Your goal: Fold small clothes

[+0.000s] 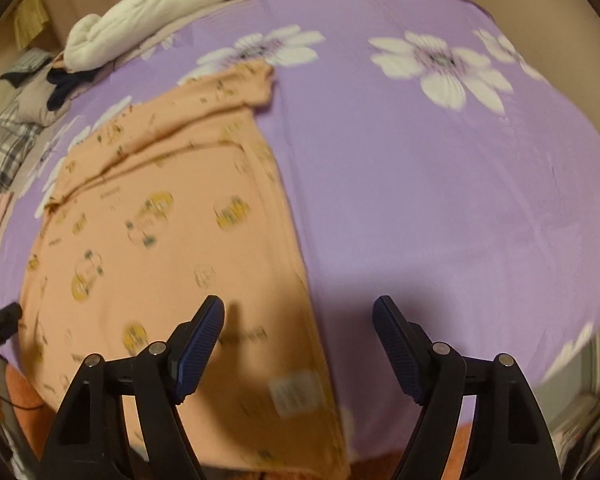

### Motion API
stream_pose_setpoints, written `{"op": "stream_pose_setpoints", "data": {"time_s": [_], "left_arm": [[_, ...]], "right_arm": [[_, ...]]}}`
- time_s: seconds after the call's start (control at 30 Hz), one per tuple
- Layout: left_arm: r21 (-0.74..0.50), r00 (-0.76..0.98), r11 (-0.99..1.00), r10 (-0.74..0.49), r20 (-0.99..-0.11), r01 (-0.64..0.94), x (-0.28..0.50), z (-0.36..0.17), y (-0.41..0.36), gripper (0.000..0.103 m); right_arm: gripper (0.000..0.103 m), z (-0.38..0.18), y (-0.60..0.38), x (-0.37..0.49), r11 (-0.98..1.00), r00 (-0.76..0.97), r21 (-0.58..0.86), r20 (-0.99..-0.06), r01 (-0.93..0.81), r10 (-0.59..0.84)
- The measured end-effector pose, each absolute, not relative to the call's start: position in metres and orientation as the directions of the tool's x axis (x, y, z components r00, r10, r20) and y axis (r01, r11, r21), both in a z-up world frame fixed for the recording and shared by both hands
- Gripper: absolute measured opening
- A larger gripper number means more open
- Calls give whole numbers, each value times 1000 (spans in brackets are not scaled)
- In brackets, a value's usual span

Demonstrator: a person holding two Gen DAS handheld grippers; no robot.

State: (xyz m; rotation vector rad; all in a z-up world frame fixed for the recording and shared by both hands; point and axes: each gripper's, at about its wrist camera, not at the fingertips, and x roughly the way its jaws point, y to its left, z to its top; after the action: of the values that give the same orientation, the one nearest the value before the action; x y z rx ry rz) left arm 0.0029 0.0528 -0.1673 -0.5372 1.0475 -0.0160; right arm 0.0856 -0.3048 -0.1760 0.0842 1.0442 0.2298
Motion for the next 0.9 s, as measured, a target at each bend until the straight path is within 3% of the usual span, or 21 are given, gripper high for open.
{"op": "stream_pose_setpoints", "data": {"time_s": [0.07,0.13,0.17,0.27,0.3,0.33,0.37,0.63,0.9], "left_arm": [[-427,510,872,-261,-820,-240,4,-169,53,78],[-430,508,869,-263,-820,-244,5,-171,53,65],[-431,506,868,-264,-821,-246,5,-172,54,60],[-458,499,859,-300,-813,-230,4,-175,53,35],[-471,493,853,-318,-810,-223,5,-176,52,16],[-487,488,847,-339,-804,-215,5,-177,50,7],[-494,487,842,-346,-802,-215,6,-178,49,6],[-535,594,829,-350,-724,-164,13,-132,57,6],[-532,649,832,-319,-691,-157,55,-116,80,6]], "right_arm": [[72,-178,-309,79,972,479,187,-846,-143,233],[67,-178,-308,74,970,478,189,-845,-153,240],[59,-179,-307,73,968,476,189,-845,-163,245],[36,-182,-301,71,957,468,215,-837,-194,283],[26,-183,-298,72,954,465,221,-835,-204,294],[20,-182,-295,73,948,460,233,-832,-217,310],[8,-181,-291,75,940,453,252,-827,-230,333],[7,-137,-292,93,883,511,377,-720,-281,470],[7,-107,-300,138,890,611,379,-650,-254,451]]}}
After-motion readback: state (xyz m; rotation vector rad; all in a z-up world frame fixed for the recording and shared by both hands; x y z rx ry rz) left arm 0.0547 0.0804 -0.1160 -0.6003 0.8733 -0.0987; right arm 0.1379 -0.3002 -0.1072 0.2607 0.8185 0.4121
